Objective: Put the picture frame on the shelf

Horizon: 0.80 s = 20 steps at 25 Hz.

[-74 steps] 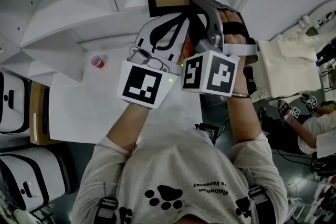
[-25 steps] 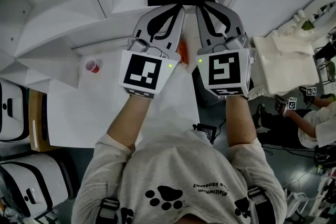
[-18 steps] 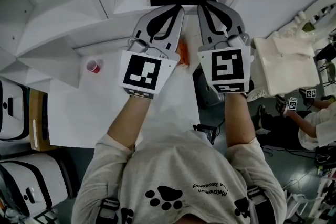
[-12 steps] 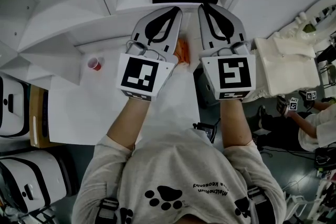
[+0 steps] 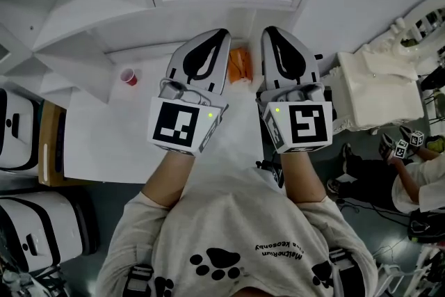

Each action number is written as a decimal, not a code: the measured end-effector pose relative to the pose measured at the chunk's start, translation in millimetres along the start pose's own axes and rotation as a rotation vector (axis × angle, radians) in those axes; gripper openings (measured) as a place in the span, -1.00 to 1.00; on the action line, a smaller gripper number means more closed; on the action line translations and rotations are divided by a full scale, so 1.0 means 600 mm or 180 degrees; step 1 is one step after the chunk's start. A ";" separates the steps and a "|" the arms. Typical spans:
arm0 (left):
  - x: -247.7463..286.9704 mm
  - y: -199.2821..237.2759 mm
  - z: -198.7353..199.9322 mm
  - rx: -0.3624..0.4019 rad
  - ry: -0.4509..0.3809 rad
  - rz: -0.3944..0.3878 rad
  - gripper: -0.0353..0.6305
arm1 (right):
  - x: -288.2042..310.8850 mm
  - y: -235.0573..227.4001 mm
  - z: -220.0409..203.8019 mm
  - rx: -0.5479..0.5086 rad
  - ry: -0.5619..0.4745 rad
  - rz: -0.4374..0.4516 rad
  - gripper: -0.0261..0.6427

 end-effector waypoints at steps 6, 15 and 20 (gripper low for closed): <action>-0.045 -0.028 0.019 -0.0046 -0.0020 0.0029 -0.83 | -0.056 0.023 0.023 0.0076 -0.0071 -0.0015 -0.80; -0.095 -0.077 0.041 -0.0127 -0.0193 0.0067 -0.83 | -0.132 0.057 0.027 0.0110 -0.0090 0.0034 -0.80; -0.120 -0.103 0.033 -0.0163 -0.0149 0.0067 -0.83 | -0.171 0.074 0.013 0.0104 -0.0009 0.0107 -0.80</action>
Point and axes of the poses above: the fingertips, and each gripper's own axes: x forward along the fingers, y to its left, z out of its top, the point moved 1 cm from there along -x, backward along the fingers, and after that the axes turned 6 degrees about -y, right-handed, at the moved point
